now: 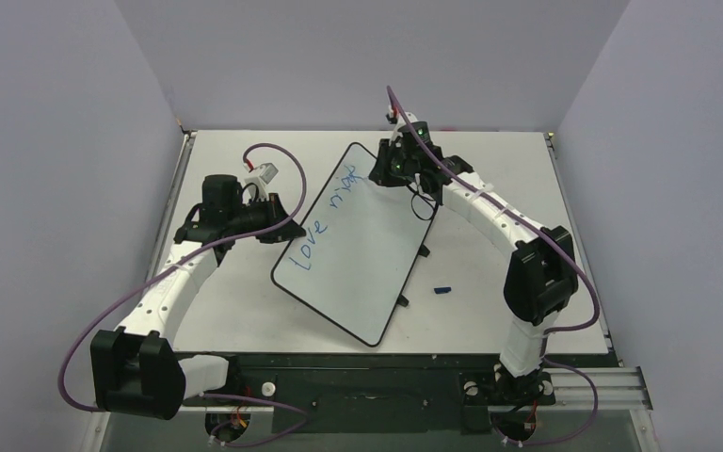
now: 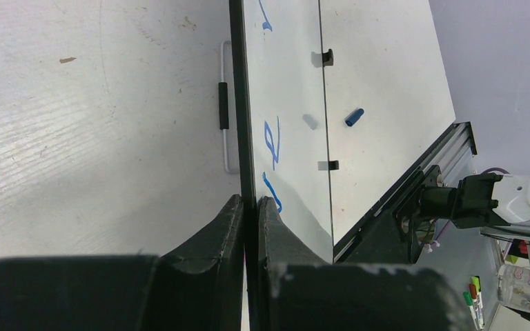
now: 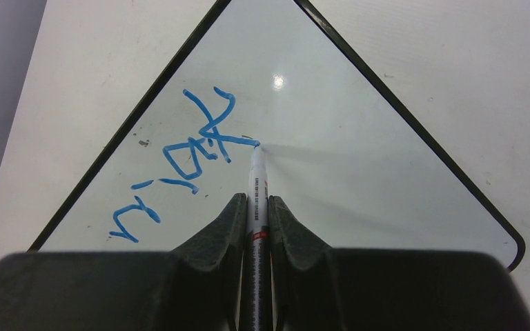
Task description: Write a sentence on the whiteboard
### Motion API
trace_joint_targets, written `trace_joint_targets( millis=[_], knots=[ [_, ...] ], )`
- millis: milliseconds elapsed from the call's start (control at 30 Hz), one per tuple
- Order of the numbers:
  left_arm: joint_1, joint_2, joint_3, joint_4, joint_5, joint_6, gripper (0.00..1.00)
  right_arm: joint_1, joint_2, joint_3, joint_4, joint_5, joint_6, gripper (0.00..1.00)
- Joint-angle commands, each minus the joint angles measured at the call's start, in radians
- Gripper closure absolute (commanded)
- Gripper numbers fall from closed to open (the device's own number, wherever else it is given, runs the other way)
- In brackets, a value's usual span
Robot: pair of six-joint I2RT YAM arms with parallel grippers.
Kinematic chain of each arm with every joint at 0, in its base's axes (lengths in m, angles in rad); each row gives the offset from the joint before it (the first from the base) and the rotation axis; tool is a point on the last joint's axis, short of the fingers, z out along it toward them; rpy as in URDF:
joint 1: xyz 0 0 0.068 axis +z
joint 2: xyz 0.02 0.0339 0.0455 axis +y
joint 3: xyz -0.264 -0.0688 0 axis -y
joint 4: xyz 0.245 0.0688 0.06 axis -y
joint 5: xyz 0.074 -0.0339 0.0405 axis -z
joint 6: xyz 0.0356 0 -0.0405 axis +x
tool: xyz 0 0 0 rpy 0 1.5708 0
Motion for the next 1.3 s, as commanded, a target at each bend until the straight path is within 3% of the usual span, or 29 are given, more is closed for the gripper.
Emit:
trace_joint_targets(
  millis=[0,1267],
  knots=[
    [-0.018,-0.024,0.038,0.041,0.017,0.082,1.00,-0.018,-0.079,0.018,-0.001,0.006,-0.007,1.00],
    [-0.023,-0.009,0.040,0.040,0.021,0.083,1.00,-0.043,0.031,0.110,0.001,-0.083,0.017,1.00]
  ],
)
